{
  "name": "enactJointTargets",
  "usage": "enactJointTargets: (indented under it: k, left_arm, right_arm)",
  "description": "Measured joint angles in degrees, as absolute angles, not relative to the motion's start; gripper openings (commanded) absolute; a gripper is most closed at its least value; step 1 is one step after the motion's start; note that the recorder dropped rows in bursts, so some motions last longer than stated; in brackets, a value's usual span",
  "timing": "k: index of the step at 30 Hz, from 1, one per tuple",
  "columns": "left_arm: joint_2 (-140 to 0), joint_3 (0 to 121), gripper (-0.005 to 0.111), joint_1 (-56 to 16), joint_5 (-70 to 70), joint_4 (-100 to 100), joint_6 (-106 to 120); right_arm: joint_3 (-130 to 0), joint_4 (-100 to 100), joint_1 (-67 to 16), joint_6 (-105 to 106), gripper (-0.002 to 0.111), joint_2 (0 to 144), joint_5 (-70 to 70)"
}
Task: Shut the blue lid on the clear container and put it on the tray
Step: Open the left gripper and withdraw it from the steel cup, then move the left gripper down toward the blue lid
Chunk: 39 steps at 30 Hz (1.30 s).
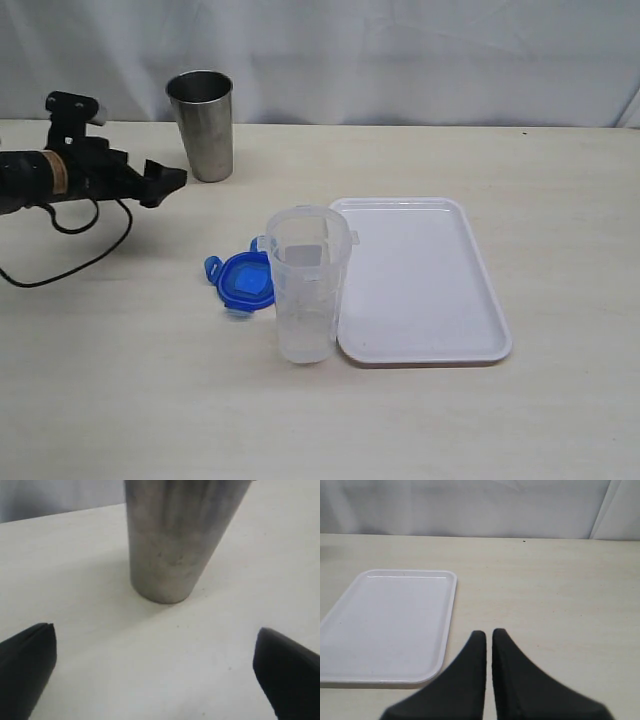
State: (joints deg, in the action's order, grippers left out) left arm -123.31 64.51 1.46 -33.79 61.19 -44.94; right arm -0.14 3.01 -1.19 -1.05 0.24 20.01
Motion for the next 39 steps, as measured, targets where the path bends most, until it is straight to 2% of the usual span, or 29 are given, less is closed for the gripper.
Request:
enactJointTargets:
  k: [7, 15, 21, 25, 29, 33, 39]
  left_arm:
    - [-107.2, 56.0, 0.1, 1.2, -17.9, 61.2, -47.0]
    - [-88.4, 54.0, 0.1, -4.8, 9.1, 61.2, -54.5]
    - [-82.0, 57.8, 0.1, -8.0, 33.4, 51.6, -37.6]
    - [-82.2, 64.4, 0.1, -6.3, 46.7, 31.5, -19.8]
    - [-82.7, 66.7, 0.1, -4.8, 50.6, 7.6, -1.0]
    - [-82.8, 66.8, 0.1, -4.8, 48.8, -7.7, 7.4]
    - [-82.8, 66.7, 0.1, -4.8, 47.7, -15.6, 10.8]
  right_arm:
    - [-0.1, 3.0, -1.2, -1.0, 0.005, 0.2, 20.0]
    - [-0.1, 3.0, -1.2, -1.0, 0.005, 0.2, 20.0]
    - [-0.1, 3.0, -1.2, -1.0, 0.005, 0.2, 20.0]
    - [-0.1, 3.0, -1.2, -1.0, 0.005, 0.2, 20.0]
    - [-0.1, 3.0, -1.2, -1.0, 0.005, 0.2, 20.0]
    - [-0.1, 3.0, -1.2, -1.0, 0.005, 0.2, 20.0]
    - [-0.1, 3.0, -1.2, -1.0, 0.005, 0.2, 20.0]
